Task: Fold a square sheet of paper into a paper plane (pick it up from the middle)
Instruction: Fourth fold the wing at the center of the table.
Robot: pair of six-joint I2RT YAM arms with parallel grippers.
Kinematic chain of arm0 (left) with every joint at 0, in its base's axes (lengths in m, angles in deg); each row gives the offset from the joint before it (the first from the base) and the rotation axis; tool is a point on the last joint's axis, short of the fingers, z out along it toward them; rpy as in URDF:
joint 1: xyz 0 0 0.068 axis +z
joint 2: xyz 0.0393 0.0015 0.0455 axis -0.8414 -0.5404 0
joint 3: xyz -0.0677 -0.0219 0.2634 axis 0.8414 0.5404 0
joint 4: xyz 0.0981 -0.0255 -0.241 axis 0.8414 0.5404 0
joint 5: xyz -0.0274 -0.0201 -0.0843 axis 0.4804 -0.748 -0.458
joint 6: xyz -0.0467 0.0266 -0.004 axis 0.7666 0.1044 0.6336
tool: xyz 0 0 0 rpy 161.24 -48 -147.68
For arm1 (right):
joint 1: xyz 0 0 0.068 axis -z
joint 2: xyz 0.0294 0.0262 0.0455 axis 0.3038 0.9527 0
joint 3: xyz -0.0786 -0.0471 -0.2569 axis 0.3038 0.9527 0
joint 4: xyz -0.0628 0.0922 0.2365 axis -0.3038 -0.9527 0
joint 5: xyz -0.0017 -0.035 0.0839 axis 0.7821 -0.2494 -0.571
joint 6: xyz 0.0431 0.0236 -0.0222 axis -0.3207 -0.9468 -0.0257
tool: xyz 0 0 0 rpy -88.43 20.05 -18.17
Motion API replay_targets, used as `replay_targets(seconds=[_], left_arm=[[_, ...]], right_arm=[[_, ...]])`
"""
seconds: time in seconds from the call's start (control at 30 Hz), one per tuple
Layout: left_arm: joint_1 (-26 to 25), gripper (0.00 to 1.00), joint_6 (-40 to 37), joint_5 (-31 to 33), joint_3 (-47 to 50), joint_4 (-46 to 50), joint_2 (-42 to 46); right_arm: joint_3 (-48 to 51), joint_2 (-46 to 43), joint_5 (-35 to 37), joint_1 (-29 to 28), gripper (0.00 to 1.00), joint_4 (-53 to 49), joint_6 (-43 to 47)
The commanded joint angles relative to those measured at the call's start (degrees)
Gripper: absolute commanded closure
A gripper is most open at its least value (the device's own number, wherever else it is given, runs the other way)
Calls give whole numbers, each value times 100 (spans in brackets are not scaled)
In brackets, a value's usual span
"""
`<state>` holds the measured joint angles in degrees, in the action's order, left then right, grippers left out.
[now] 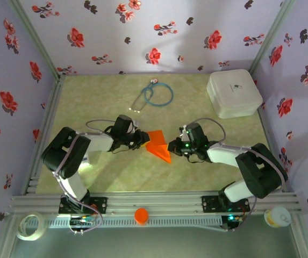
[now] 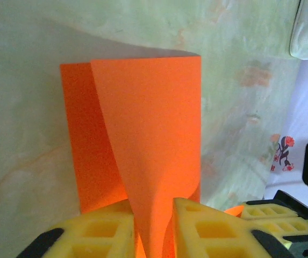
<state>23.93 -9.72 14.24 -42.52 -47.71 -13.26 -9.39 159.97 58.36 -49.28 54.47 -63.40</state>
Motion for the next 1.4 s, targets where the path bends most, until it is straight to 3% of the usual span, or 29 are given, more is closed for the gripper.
replay_targets(seconds=[0.0, 0.13, 0.27, 0.43, 0.67, 0.83, 1.0, 1.1, 1.37], left_arm=[[18, 82, 48, -111, -101, -213, -45], [15, 91, 117, -120, -44, -370, -15], [8, 96, 175, 39, 80, -447, 145], [-61, 98, 249, 425, 293, -449, 495], [-335, 99, 310, 971, 350, -283, 718], [-400, 95, 221, 868, 211, -281, 641], [-399, 83, 149, 549, 58, -391, 490], [-390, 82, 70, 485, 25, -381, 500], [-355, 81, -18, 360, -69, -300, 459]], right_arm=[[5, 9, -48, 39, 89, -104, 45], [-79, -110, 183, 39, 75, -534, 177], [-256, -537, 851, 31, 66, -1459, 449], [-179, -1299, 1950, -165, 62, -1965, 849], [584, -2174, 3655, -1622, 58, -754, 2433], [641, -1930, 4180, -2488, 60, -370, 3671], [562, -1319, 4936, -3129, 59, -32, 4516], [483, -995, 5392, -3314, 57, 122, 4705], [372, -270, 5799, -3346, 56, 683, 5006]])
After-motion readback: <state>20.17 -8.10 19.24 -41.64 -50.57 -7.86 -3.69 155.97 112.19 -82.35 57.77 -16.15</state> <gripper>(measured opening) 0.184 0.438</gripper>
